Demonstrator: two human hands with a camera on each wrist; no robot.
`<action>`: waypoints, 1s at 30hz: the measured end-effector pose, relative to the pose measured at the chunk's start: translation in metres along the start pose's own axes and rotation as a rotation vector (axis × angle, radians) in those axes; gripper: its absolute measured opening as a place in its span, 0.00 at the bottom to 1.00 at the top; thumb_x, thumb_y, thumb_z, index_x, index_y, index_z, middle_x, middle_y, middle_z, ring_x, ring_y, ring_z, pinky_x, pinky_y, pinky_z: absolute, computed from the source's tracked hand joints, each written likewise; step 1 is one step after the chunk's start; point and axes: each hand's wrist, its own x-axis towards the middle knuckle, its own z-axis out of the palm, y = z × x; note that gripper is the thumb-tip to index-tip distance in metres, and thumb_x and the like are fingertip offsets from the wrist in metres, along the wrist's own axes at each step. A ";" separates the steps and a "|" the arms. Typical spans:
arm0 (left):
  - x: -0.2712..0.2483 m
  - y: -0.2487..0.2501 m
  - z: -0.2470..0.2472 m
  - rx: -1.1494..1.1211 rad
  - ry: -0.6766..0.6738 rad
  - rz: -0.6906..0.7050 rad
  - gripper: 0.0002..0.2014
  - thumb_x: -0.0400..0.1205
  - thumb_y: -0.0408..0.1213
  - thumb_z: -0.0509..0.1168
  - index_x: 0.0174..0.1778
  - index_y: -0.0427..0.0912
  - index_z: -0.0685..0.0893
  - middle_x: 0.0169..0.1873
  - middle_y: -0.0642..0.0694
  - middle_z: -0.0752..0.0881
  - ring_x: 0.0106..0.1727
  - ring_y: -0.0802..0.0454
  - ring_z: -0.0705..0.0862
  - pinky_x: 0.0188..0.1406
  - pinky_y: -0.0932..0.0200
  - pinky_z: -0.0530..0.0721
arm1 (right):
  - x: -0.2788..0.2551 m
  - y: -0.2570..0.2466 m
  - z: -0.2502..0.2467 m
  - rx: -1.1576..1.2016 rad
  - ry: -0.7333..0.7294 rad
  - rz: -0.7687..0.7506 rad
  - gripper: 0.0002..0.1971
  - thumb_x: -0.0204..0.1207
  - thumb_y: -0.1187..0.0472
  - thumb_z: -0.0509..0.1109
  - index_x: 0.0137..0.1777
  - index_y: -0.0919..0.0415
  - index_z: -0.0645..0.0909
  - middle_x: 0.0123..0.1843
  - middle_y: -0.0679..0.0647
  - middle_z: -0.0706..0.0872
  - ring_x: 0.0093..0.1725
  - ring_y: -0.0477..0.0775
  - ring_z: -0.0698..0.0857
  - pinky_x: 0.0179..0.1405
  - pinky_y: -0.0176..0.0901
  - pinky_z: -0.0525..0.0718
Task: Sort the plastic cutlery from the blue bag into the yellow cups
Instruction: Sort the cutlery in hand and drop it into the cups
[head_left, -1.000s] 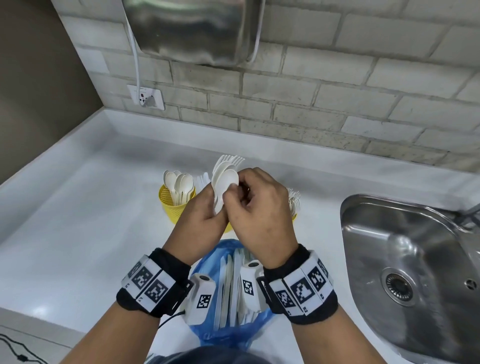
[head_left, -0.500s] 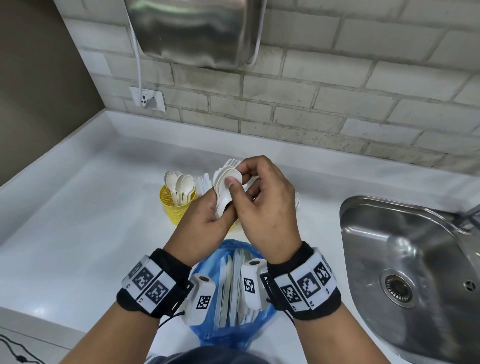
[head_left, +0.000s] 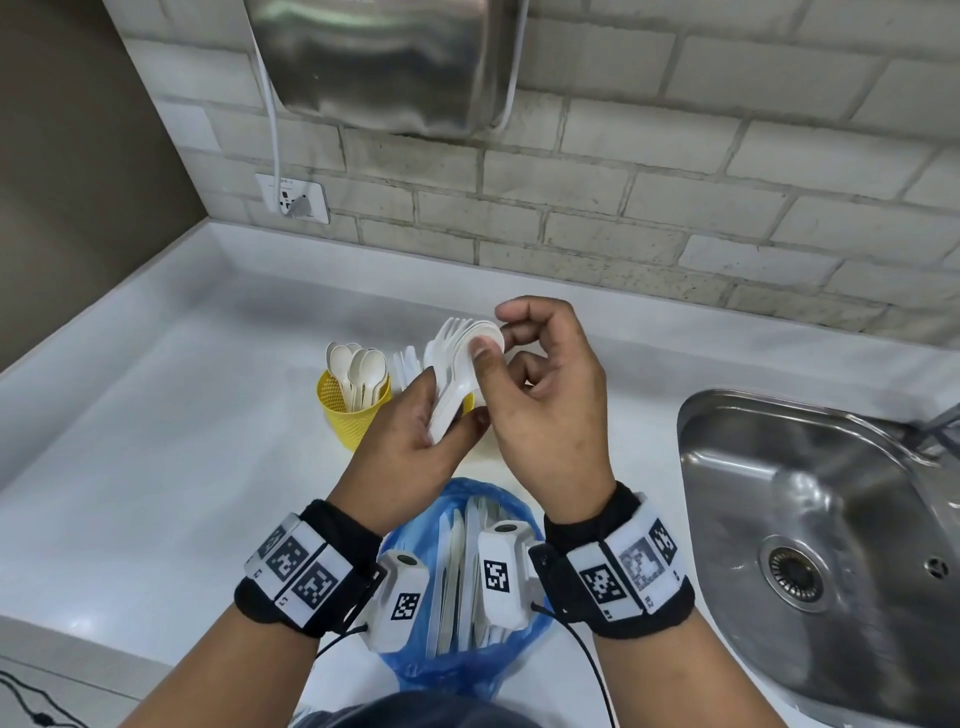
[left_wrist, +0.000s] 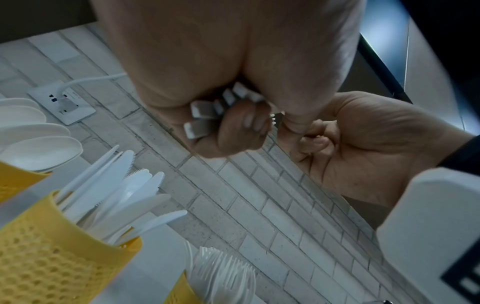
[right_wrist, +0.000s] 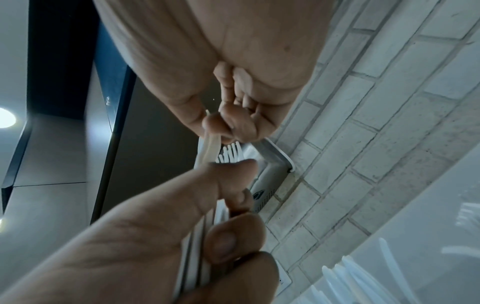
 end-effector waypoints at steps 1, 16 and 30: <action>0.000 0.000 0.000 -0.004 -0.001 0.002 0.11 0.87 0.37 0.67 0.65 0.47 0.83 0.53 0.52 0.90 0.57 0.54 0.88 0.58 0.51 0.87 | 0.001 0.001 -0.001 -0.031 -0.041 0.000 0.09 0.80 0.62 0.74 0.58 0.54 0.82 0.46 0.43 0.87 0.30 0.50 0.81 0.36 0.56 0.87; 0.000 -0.012 -0.005 -0.216 0.079 -0.049 0.20 0.86 0.57 0.59 0.58 0.43 0.81 0.51 0.42 0.89 0.56 0.44 0.90 0.58 0.38 0.89 | 0.021 0.009 -0.021 0.013 0.018 -0.018 0.05 0.85 0.55 0.69 0.48 0.53 0.82 0.34 0.56 0.80 0.30 0.70 0.78 0.30 0.61 0.80; 0.001 -0.004 -0.003 -0.486 -0.336 -0.173 0.17 0.89 0.41 0.56 0.33 0.42 0.74 0.33 0.52 0.79 0.38 0.50 0.79 0.44 0.55 0.82 | 0.035 0.027 -0.020 -0.088 -0.200 0.075 0.08 0.82 0.54 0.70 0.50 0.57 0.87 0.41 0.55 0.90 0.42 0.65 0.87 0.45 0.64 0.88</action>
